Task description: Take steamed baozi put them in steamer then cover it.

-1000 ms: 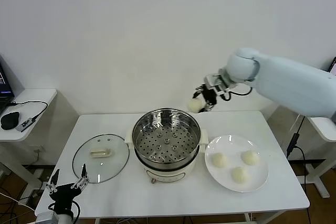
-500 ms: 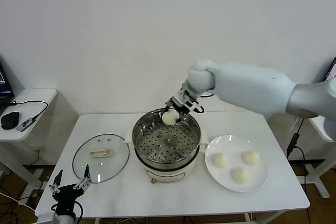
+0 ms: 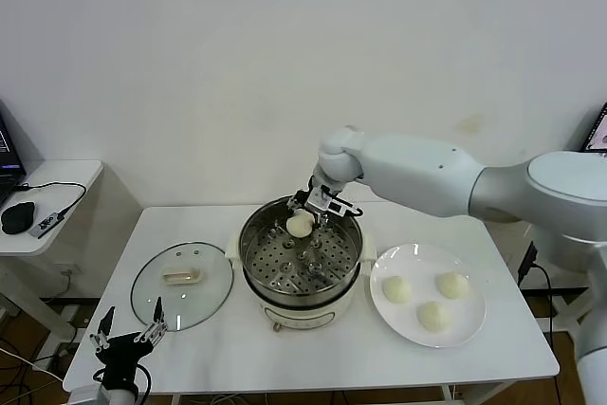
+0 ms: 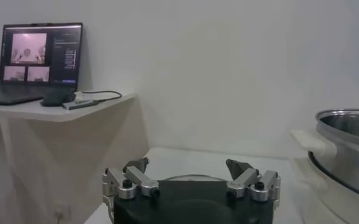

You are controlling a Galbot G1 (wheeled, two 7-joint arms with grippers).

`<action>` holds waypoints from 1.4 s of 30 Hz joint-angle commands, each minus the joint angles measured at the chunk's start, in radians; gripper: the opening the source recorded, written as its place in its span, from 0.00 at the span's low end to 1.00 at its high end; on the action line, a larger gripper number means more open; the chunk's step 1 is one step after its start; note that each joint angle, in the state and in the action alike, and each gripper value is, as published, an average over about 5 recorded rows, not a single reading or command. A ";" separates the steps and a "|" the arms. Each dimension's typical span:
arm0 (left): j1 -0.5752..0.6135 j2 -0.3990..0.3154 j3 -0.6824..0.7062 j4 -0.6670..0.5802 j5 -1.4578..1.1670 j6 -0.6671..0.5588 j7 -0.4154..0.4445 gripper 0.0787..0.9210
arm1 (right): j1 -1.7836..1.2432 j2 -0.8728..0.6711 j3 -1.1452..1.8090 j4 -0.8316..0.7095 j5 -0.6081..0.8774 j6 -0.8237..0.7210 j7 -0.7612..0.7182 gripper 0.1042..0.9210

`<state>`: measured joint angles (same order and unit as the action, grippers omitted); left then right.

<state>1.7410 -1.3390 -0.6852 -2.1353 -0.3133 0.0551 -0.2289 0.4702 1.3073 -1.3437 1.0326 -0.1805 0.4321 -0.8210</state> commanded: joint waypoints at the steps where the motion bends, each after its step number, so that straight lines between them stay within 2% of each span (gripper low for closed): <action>1: -0.001 0.000 0.001 -0.002 0.004 0.001 0.002 0.88 | -0.030 0.021 0.000 -0.051 -0.088 0.067 0.027 0.64; 10: -0.005 0.002 0.003 -0.005 0.009 0.000 0.002 0.88 | -0.044 0.050 0.022 -0.093 -0.099 0.088 0.055 0.66; 14: -0.005 0.000 0.005 -0.006 0.009 0.001 0.003 0.88 | -0.030 0.043 0.016 -0.078 -0.081 0.080 0.050 0.74; 18: -0.005 0.000 0.007 -0.007 0.010 0.002 0.003 0.88 | 0.026 0.015 -0.004 -0.020 0.012 0.031 0.008 0.85; 24: -0.006 -0.001 0.011 -0.013 0.012 0.004 0.003 0.88 | 0.143 -0.043 -0.031 0.122 0.178 -0.101 -0.092 0.88; 32: 0.006 0.008 0.002 -0.038 -0.002 0.021 0.000 0.88 | 0.282 -0.252 -0.039 0.418 0.529 -0.554 -0.208 0.88; 37: 0.017 0.014 0.000 -0.058 -0.002 0.026 0.000 0.88 | 0.312 -0.442 -0.031 0.508 0.523 -0.671 -0.209 0.88; 42: 0.022 0.018 0.009 -0.064 0.006 0.026 0.003 0.88 | 0.330 -0.644 -0.074 0.587 0.480 -0.702 -0.218 0.88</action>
<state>1.7602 -1.3205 -0.6743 -2.1930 -0.3038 0.0787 -0.2249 0.7434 0.8691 -1.4017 1.4870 0.2225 -0.1147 -1.0102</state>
